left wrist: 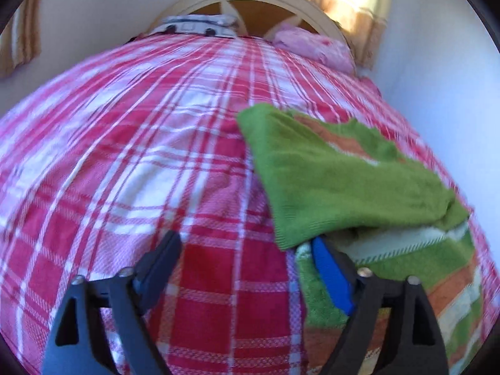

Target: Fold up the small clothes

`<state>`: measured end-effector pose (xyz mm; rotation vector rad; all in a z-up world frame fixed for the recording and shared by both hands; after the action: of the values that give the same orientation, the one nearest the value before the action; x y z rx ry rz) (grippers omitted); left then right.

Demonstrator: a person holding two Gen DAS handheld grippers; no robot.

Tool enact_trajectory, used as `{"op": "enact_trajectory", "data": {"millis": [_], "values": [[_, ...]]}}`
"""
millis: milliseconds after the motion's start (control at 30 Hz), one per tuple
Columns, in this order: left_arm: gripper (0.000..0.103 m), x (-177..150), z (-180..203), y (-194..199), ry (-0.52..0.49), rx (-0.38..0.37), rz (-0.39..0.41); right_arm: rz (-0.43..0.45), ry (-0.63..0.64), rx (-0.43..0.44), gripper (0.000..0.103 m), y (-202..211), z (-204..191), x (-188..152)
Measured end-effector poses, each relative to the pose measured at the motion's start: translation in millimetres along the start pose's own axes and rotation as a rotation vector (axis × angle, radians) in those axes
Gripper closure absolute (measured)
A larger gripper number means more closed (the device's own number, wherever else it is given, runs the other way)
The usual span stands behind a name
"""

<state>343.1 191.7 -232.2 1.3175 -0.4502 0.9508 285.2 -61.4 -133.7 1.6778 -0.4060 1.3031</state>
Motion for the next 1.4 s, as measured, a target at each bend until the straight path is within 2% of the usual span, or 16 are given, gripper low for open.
{"op": "enact_trajectory", "data": {"millis": [100, 167, 233, 300, 367, 533, 567, 600, 633, 667, 733, 900, 1033, 1300, 1333, 1400], "values": [[0.007, -4, 4, -4, -0.011, -0.001, -0.016, -0.032, -0.158, -0.159, 0.003, -7, 87, 15], [0.004, -6, 13, -8, -0.076, 0.031, -0.032, -0.049, -0.258, -0.211, 0.003, -16, 136, 18], [0.003, -8, 15, -11, -0.103, 0.053, -0.043, -0.062, -0.326, -0.216, 0.003, -33, 166, 21], [0.003, -8, 14, -13, -0.113, 0.061, -0.045, -0.086, -0.362, -0.216, 0.006, -50, 184, 20], [0.003, -7, 12, -13, -0.103, 0.054, -0.04, -0.105, -0.406, -0.213, 0.027, -66, 193, 18], [0.002, -8, 11, -13, -0.1, 0.055, -0.041, -0.166, -0.456, -0.159, 0.029, -110, 194, 7], [0.002, -8, 12, -14, -0.104, 0.058, -0.043, -0.193, -0.463, -0.142, 0.036, -120, 190, 1], [0.002, -8, 12, -15, -0.107, 0.061, -0.045, -0.209, -0.461, -0.13, 0.048, -125, 187, -3], [0.001, -8, 12, -14, -0.108, 0.062, -0.045, -0.218, -0.45, -0.123, 0.074, -130, 184, -6], [0.001, -8, 12, -15, -0.107, 0.062, -0.045, -0.209, -0.426, -0.124, 0.089, -132, 181, -6], [0.001, -9, 12, -15, -0.107, 0.061, -0.045, -0.184, -0.4, -0.116, 0.093, -129, 178, -3], [0.0, -9, 12, -15, -0.109, 0.061, -0.046, -0.099, -0.329, -0.159, 0.096, -104, 189, 14], [0.0, -10, 13, -16, -0.12, 0.069, -0.053, -0.068, -0.317, -0.202, 0.096, -91, 206, 22], [0.0, -11, 14, -18, -0.13, 0.079, -0.059, -0.162, -0.324, -0.257, 0.096, -109, 222, -19], [0.0, -11, 15, -17, -0.129, 0.079, -0.056, -0.165, -0.324, -0.259, 0.094, -109, 224, -21], [0.0, -9, 16, -12, -0.124, 0.071, -0.034, -0.18, -0.325, -0.25, 0.085, -108, 224, -23]]}}
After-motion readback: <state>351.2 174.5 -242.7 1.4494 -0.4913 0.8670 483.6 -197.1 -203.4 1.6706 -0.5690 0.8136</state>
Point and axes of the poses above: each gripper's, at about its wrist camera, not at the fingertips, and y roughly against the way its jaws point, z to its right, x to its top, the point moved 8 cm from there along -y, roughly the way its jaws point, and after that the axes turned 9 degrees about z, right-handed, at the moved point
